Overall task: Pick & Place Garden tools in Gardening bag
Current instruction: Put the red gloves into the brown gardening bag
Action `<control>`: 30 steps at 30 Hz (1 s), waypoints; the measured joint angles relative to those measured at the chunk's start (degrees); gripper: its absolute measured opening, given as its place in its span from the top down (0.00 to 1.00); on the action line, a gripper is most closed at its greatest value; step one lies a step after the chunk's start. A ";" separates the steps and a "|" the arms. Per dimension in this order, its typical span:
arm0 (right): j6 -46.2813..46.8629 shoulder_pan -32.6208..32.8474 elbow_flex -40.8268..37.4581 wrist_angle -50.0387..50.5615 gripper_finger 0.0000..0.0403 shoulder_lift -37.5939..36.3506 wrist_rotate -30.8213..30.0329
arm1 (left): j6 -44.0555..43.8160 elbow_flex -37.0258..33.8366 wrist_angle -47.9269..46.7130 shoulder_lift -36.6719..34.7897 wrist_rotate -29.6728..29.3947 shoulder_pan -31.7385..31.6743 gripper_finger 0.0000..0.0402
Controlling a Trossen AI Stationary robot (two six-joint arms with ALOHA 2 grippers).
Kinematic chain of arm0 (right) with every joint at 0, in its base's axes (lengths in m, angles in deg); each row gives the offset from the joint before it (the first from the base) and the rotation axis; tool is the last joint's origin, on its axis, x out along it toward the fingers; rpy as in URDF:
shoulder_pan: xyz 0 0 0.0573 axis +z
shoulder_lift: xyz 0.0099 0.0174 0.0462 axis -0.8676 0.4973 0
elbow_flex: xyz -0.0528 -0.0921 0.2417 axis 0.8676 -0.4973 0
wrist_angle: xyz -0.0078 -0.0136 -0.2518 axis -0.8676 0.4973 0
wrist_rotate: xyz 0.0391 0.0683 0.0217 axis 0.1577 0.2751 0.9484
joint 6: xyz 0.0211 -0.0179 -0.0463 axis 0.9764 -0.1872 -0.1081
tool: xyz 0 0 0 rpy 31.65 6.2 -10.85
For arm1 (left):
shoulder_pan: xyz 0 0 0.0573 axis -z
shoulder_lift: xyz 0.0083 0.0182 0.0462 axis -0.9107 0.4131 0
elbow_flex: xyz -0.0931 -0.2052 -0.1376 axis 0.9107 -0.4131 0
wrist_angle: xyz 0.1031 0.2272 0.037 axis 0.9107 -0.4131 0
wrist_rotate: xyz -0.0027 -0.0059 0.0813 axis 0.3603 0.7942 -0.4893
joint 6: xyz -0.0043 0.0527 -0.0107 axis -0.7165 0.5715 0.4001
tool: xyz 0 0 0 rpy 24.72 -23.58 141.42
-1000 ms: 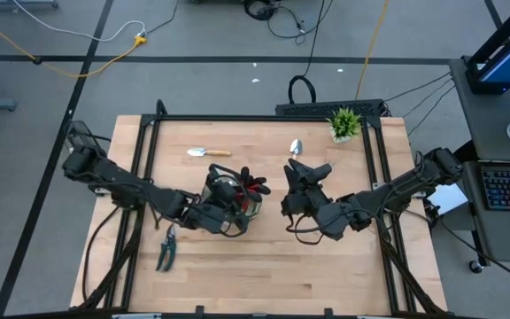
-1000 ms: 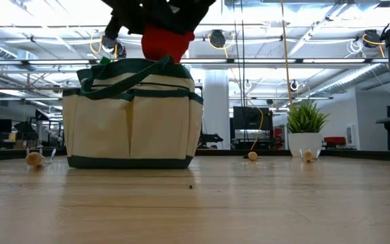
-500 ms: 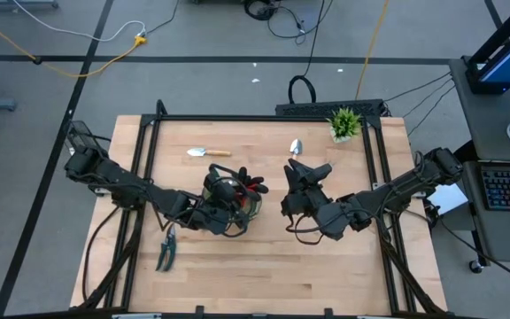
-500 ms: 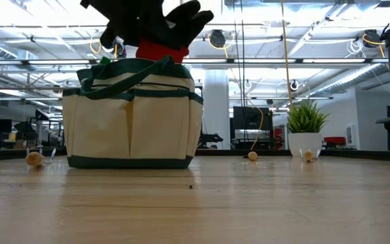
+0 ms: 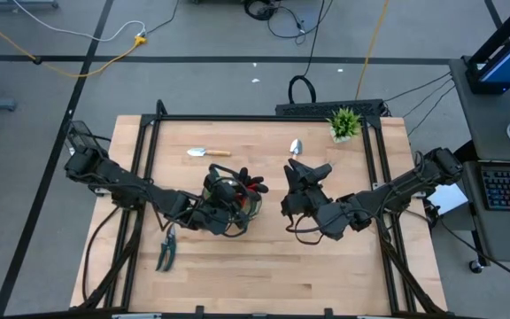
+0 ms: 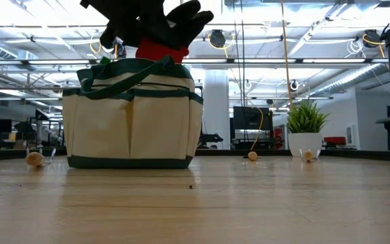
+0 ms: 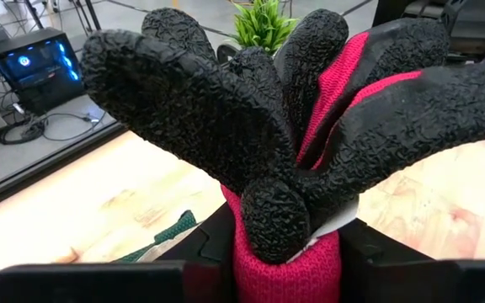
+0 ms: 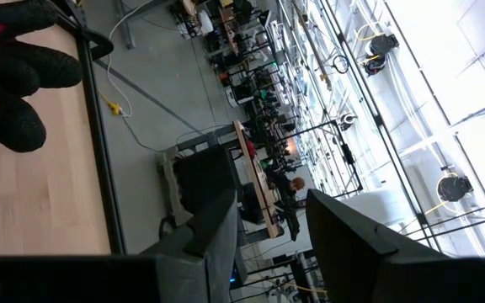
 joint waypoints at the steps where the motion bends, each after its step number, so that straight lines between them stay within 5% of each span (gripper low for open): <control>1: 0.00 0.00 0.00 0.00 0.67 0.00 0.00 | -0.01 0.00 -0.01 0.00 0.02 0.00 0.72; 9: 0.00 0.00 0.00 -0.02 0.67 0.00 0.01 | 2.34 0.00 0.98 0.00 0.02 0.00 0.70; 21: 0.37 0.00 0.00 -0.02 0.67 0.00 0.02 | 4.75 0.00 1.50 0.00 -0.29 -1.09 0.37; 30: 0.24 0.00 0.00 -0.02 0.67 0.00 0.02 | 5.08 0.00 1.47 -0.02 1.27 -1.07 0.30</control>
